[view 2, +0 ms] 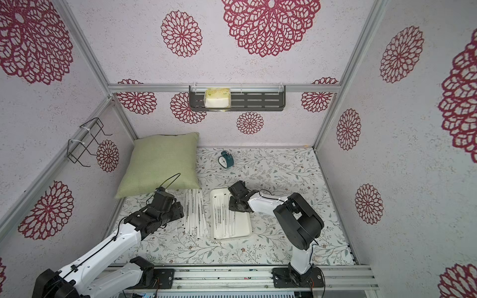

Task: Put the straws into the storage box
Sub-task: Place the straw in the storage box, then pick up the straw from the center of the board.

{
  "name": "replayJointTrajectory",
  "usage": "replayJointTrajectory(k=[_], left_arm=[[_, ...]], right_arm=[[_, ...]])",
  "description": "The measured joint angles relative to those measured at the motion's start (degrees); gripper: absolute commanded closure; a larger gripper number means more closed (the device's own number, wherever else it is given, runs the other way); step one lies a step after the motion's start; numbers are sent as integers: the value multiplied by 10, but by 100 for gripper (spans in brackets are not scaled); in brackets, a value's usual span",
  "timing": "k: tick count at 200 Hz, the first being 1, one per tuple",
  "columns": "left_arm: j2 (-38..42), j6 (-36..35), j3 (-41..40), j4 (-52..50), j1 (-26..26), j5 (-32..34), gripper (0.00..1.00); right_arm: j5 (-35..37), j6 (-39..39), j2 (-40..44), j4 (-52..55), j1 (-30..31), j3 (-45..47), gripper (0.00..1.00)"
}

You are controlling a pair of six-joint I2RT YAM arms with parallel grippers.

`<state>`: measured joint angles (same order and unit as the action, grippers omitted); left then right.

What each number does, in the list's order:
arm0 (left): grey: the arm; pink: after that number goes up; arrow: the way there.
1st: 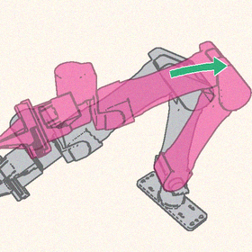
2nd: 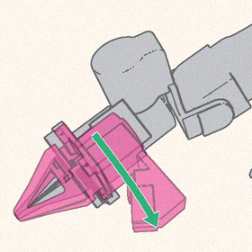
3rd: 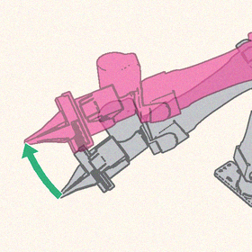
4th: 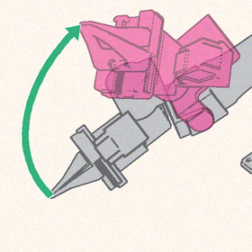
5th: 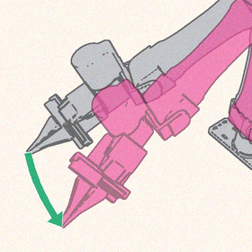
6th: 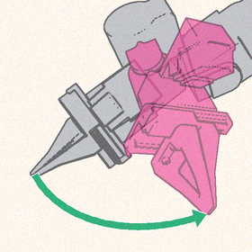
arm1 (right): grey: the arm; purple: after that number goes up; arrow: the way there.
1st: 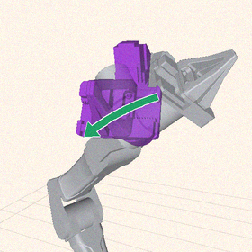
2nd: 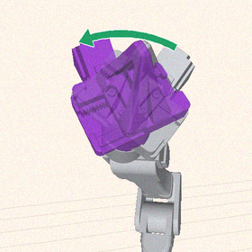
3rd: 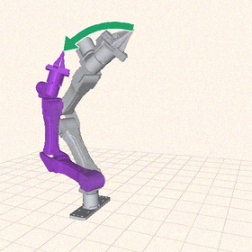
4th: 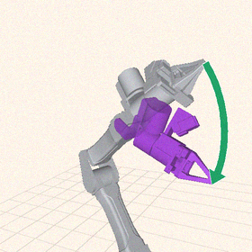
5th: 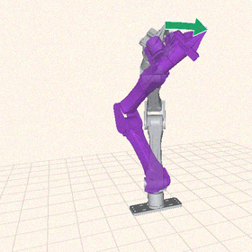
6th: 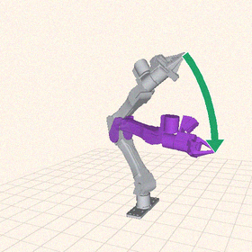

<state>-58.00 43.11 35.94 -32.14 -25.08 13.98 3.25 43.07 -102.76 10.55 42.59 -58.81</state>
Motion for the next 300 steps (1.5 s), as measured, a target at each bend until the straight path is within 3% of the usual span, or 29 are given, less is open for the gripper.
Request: replayJointTrajectory(k=[73,142,211,253,300], left_arm=[[-2,11,-7,8,26,-27,35],[-41,4,-7,-3,79,-63,43],[-184,-31,48,40,101,-136,66],[-225,-41,74,66,100,-158,67],[-300,-46,99,70,86,-160,74]], right_arm=[[-7,0,-7,-5,5,-13,81],[-13,-16,14,20,6,-32,66],[-7,-15,107,21,6,-16,65],[-6,-15,107,22,6,11,65],[-8,-15,108,10,6,13,65]])
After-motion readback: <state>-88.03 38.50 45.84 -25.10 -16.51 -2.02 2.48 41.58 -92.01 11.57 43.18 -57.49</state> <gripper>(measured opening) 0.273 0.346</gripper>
